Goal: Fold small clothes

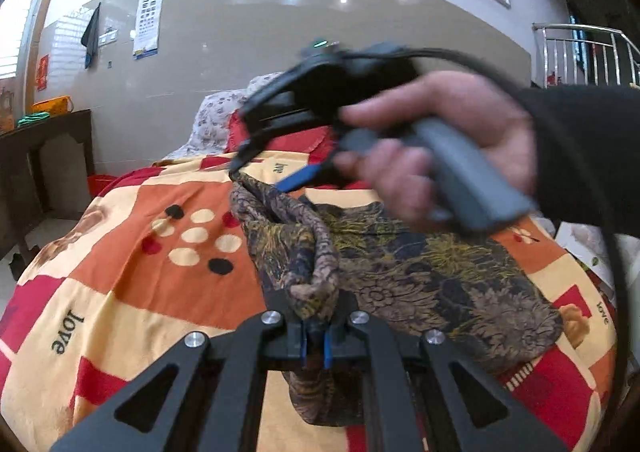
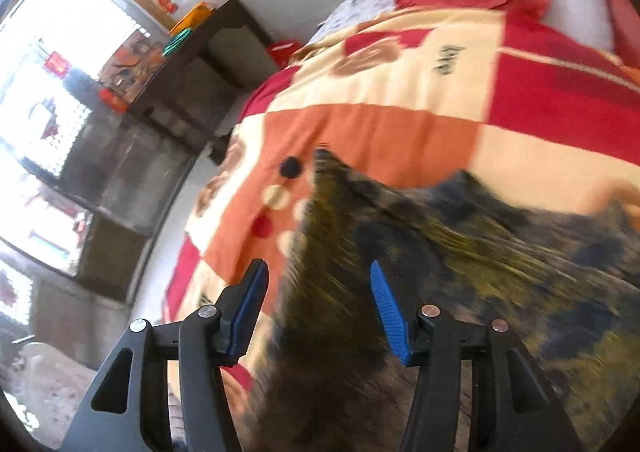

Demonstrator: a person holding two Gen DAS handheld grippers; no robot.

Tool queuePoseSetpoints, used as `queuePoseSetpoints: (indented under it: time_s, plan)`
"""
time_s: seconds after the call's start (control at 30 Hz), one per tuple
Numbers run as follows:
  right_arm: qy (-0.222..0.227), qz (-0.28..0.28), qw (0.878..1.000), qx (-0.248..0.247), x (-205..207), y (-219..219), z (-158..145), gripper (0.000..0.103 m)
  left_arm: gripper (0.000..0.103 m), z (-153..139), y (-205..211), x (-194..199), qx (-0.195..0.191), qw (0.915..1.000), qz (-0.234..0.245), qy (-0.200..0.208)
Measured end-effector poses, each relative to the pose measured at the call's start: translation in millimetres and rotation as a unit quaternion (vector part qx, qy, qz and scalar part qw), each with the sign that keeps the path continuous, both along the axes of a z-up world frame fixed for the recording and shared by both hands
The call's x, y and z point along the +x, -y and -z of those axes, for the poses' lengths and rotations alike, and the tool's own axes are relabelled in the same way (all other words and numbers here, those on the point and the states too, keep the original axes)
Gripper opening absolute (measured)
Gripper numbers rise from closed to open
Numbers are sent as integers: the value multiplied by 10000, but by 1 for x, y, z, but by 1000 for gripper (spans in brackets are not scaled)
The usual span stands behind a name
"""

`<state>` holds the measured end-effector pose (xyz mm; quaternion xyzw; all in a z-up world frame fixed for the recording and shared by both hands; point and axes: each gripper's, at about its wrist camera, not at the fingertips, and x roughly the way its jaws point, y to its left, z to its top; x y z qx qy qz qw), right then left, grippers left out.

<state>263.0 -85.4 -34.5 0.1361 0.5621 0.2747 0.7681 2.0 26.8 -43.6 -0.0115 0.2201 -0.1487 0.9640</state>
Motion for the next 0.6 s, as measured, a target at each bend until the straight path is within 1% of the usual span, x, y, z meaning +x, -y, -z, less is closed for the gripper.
queuePoseSetpoints:
  time_s: [0.03, 0.07, 0.1, 0.13, 0.2, 0.23, 0.27, 0.3, 0.33, 0.43, 0.53, 0.6]
  plan:
    - [-89, -9, 10000, 26, 8, -5, 4, 66, 5, 0, 1, -1, 0, 10000, 46, 3]
    - [-125, -1, 9999, -58, 13, -9, 7, 66, 5, -1, 1, -2, -2, 10000, 81, -3]
    - [-135, 33, 9997, -219, 18, -12, 11, 66, 5, -1, 2, -2, -7, 9999, 130, -11]
    - [-147, 46, 9987, -483, 22, -19, 17, 66, 5, -1, 2, -3, -1, 9999, 142, -4]
    - [-168, -52, 9964, -831, 29, -29, 20, 66, 5, -1, 4, -4, 16, 9998, 211, -14]
    - [-124, -66, 9953, -962, 31, -33, 20, 64, 5, -1, 5, -3, 29, 9997, 229, -27]
    - [2, -129, 9934, -1139, 31, -37, 18, 60, 5, -1, 5, -3, 33, 9997, 237, -33]
    - [59, -196, 9918, -1265, 30, -37, 17, 43, 5, -1, 5, -3, 34, 9997, 247, -46]
    - [57, -233, 9911, -1307, 30, -37, 17, 30, 5, -1, 7, -3, 28, 9996, 270, -72]
    - [125, -208, 9904, -1358, 30, -28, 14, 24, 5, -2, 15, -3, 30, 9992, 362, -135]
    - [120, -42, 9917, -1277, 28, -9, 9, 23, 5, -5, 29, -5, 61, 9980, 609, -157]
    - [102, 75, 9919, -1262, 24, 14, 5, 23, 5, -6, 42, -7, 115, 9967, 784, -170]
